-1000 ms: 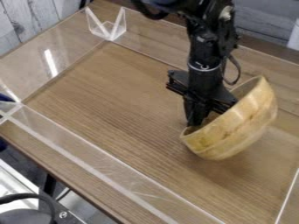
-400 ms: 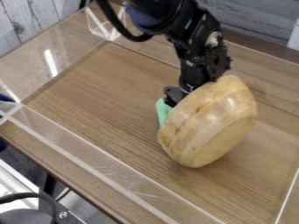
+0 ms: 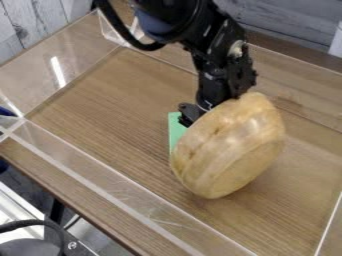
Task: Remove the green block from inside the brown bowl and put it on the table
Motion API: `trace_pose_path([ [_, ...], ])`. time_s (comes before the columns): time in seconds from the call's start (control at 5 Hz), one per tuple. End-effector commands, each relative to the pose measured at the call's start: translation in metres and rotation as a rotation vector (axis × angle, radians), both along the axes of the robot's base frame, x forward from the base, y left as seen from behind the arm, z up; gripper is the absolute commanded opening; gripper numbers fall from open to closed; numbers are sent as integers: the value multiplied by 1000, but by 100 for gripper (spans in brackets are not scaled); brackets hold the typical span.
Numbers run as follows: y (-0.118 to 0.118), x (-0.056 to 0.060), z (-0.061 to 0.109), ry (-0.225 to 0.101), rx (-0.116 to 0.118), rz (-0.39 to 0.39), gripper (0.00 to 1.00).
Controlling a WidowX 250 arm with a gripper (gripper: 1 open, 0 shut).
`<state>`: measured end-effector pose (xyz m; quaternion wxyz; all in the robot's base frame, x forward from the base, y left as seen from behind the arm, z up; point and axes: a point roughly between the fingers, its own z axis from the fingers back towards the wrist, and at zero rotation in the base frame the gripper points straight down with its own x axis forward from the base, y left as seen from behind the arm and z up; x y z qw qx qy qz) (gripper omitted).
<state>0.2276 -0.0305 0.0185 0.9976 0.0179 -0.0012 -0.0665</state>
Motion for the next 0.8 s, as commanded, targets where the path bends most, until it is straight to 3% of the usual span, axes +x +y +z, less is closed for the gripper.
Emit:
trace_pose_path([
  [0.0,0,-3,1,-25,35,-30,0],
  [0.6,1,-11,1,-145,-6,-50,0],
])
